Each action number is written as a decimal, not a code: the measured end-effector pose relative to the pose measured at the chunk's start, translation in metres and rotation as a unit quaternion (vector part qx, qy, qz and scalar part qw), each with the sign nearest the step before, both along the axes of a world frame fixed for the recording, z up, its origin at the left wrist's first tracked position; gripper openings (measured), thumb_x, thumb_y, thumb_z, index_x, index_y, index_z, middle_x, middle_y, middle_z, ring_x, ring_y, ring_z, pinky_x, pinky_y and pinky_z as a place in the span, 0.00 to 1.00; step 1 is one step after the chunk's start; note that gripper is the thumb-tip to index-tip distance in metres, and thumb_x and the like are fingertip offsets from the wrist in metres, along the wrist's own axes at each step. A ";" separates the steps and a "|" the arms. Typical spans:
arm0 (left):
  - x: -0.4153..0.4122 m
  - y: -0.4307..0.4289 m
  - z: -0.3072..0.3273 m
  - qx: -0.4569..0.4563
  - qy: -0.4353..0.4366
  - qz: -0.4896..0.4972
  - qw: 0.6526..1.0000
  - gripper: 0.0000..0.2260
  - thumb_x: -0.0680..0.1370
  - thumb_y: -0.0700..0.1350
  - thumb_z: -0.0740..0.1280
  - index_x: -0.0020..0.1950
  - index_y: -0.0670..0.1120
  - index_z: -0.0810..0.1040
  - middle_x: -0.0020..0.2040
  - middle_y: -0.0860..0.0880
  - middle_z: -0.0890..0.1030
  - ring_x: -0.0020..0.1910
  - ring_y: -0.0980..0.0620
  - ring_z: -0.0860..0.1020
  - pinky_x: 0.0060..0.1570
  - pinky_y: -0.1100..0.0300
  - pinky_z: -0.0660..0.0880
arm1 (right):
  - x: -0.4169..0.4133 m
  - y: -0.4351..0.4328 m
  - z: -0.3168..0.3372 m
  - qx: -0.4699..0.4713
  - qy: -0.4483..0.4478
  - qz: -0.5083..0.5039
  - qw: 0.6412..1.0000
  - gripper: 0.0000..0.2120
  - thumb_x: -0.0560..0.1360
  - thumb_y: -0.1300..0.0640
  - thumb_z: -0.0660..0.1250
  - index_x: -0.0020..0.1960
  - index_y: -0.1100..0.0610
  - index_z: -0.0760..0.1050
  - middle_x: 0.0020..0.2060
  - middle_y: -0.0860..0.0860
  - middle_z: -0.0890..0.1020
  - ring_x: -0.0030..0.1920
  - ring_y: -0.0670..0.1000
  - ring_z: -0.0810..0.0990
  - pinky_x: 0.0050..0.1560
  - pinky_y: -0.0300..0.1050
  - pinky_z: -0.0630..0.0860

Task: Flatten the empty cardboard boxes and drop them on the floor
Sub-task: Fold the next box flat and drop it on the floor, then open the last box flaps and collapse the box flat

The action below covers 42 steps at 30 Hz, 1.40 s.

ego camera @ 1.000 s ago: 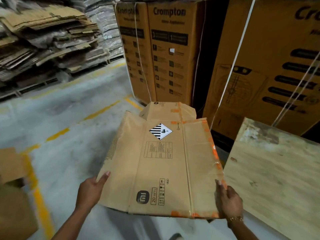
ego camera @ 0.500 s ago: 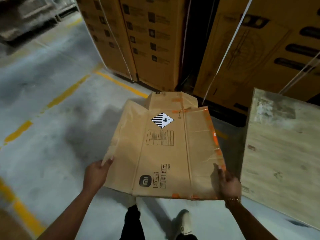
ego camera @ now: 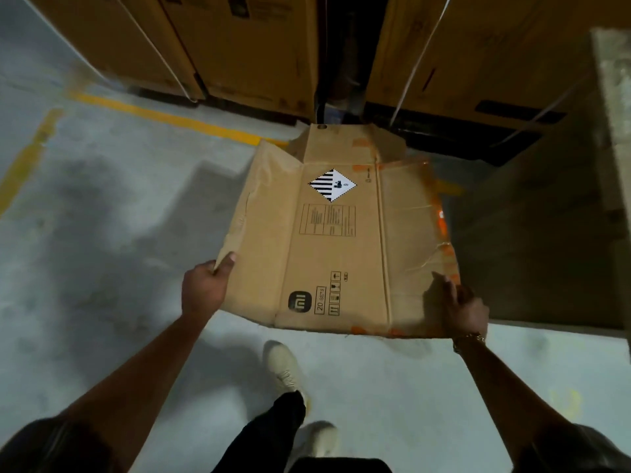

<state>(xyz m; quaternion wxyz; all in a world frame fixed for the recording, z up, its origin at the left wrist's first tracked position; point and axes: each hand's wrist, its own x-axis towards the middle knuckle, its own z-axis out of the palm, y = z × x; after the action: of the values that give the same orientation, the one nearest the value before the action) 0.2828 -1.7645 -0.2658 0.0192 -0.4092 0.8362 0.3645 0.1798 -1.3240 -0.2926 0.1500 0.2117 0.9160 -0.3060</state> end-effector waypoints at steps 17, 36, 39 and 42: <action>-0.031 -0.040 -0.341 0.070 -0.204 -0.170 0.962 0.18 0.82 0.54 0.62 0.60 0.40 0.77 0.58 0.39 0.80 0.55 0.39 0.78 0.55 0.49 0.75 | -0.007 -0.028 -0.313 -0.009 -0.124 -0.011 0.992 0.16 0.82 0.49 0.59 0.63 0.60 0.72 0.55 0.63 0.81 0.50 0.63 0.79 0.53 0.54 0.76; -0.076 0.067 0.086 -0.018 0.002 -0.395 0.918 0.33 0.77 0.69 0.55 0.78 0.53 0.59 0.77 0.51 0.64 0.75 0.49 0.64 0.69 0.48 0.65 | 0.041 -0.058 0.085 -0.098 -0.027 0.065 0.993 0.40 0.73 0.28 0.55 0.79 0.49 0.55 0.77 0.52 0.64 0.74 0.57 0.67 0.70 0.59 0.68; -0.096 0.091 0.162 -0.003 0.036 -0.412 0.911 0.30 0.79 0.65 0.58 0.78 0.55 0.59 0.77 0.51 0.64 0.74 0.48 0.64 0.69 0.49 0.65 | 0.049 -0.043 0.157 -0.126 0.018 0.032 0.991 0.42 0.71 0.25 0.56 0.78 0.47 0.57 0.76 0.51 0.66 0.73 0.55 0.68 0.70 0.57 0.69; -0.111 0.117 0.224 0.011 0.064 -0.444 0.894 0.29 0.79 0.63 0.59 0.78 0.56 0.58 0.78 0.51 0.62 0.75 0.49 0.63 0.69 0.52 0.65 | 0.056 -0.022 0.216 -0.138 0.075 -0.021 0.987 0.47 0.66 0.20 0.54 0.77 0.46 0.61 0.74 0.48 0.69 0.72 0.51 0.70 0.70 0.53 0.69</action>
<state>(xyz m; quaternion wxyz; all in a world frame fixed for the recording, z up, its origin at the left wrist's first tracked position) 0.1722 -1.6476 -0.0422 0.1299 0.0294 0.9264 0.3522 0.2362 -1.3459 -0.0763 0.1024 0.1843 0.8693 -0.4470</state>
